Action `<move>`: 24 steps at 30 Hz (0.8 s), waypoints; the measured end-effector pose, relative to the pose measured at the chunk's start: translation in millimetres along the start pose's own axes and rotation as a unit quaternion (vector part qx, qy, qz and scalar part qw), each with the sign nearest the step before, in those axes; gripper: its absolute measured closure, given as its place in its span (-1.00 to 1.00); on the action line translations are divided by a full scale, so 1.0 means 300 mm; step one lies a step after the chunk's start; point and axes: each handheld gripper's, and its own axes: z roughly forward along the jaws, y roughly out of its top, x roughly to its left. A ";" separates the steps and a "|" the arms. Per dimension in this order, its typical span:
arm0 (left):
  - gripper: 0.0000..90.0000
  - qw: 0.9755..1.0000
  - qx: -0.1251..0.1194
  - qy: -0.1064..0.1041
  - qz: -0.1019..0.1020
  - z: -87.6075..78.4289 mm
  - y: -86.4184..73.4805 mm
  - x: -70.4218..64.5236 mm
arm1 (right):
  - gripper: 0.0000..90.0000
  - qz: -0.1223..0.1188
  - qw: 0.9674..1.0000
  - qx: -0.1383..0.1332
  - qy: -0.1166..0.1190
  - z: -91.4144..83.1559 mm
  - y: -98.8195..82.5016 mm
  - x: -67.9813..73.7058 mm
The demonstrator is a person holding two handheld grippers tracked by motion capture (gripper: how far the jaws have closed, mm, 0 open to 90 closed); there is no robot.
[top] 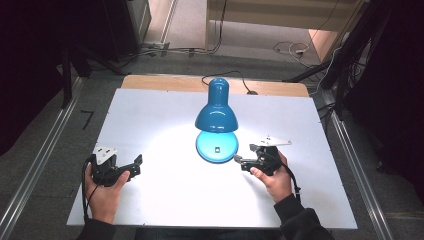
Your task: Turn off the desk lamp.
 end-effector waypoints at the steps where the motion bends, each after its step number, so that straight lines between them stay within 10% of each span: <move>1: -0.87 1.000 0.000 0.000 0.000 0.000 0.000 0.000 | -0.54 0.000 1.000 0.001 0.000 0.002 0.000 0.002; 24: -0.86 1.000 -0.001 0.000 -0.001 -0.002 0.001 0.001 | -0.18 -0.016 1.000 -0.014 0.002 0.046 0.019 0.057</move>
